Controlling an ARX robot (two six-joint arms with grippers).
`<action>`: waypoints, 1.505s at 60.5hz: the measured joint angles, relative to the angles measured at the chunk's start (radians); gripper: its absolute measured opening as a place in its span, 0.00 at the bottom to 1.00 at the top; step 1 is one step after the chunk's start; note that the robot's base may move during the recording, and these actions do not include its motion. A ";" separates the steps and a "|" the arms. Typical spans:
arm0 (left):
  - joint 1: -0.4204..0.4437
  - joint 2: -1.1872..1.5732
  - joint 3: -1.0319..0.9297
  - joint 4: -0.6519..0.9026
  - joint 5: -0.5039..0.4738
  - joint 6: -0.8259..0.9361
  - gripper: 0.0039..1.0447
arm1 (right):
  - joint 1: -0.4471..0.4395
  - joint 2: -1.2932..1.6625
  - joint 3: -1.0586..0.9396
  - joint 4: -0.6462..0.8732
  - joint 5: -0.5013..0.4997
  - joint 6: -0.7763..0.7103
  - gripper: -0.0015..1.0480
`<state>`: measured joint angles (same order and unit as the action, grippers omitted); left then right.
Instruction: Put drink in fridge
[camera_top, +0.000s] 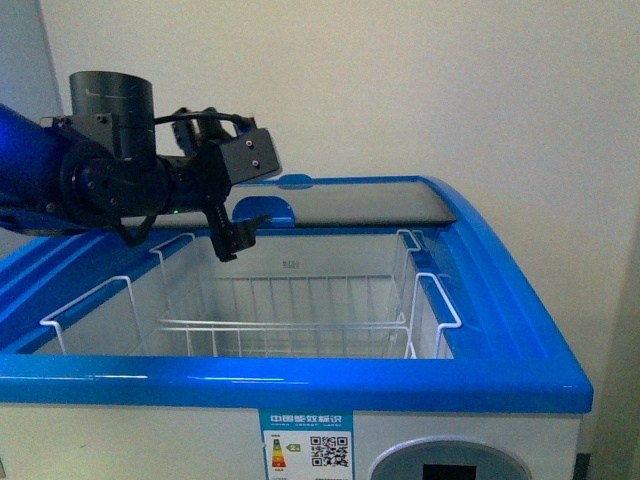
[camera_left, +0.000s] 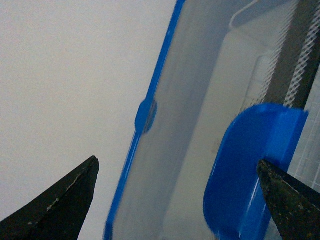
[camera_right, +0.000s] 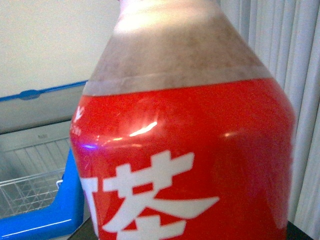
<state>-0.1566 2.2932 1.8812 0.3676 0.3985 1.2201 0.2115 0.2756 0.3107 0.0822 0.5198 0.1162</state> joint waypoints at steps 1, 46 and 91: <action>0.000 -0.010 -0.018 0.012 -0.013 -0.015 0.93 | 0.000 0.000 0.000 0.000 0.000 0.000 0.36; 0.152 -1.721 -1.728 0.048 -0.399 -1.205 0.42 | -0.174 0.243 0.245 -0.406 -0.518 -0.147 0.36; 0.152 -2.001 -1.867 -0.079 -0.399 -1.215 0.02 | 0.233 1.717 1.377 -0.317 -0.484 -1.216 0.36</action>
<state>-0.0044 0.2920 0.0143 0.2890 -0.0006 0.0051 0.4446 1.9923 1.6878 -0.2348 0.0353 -1.1000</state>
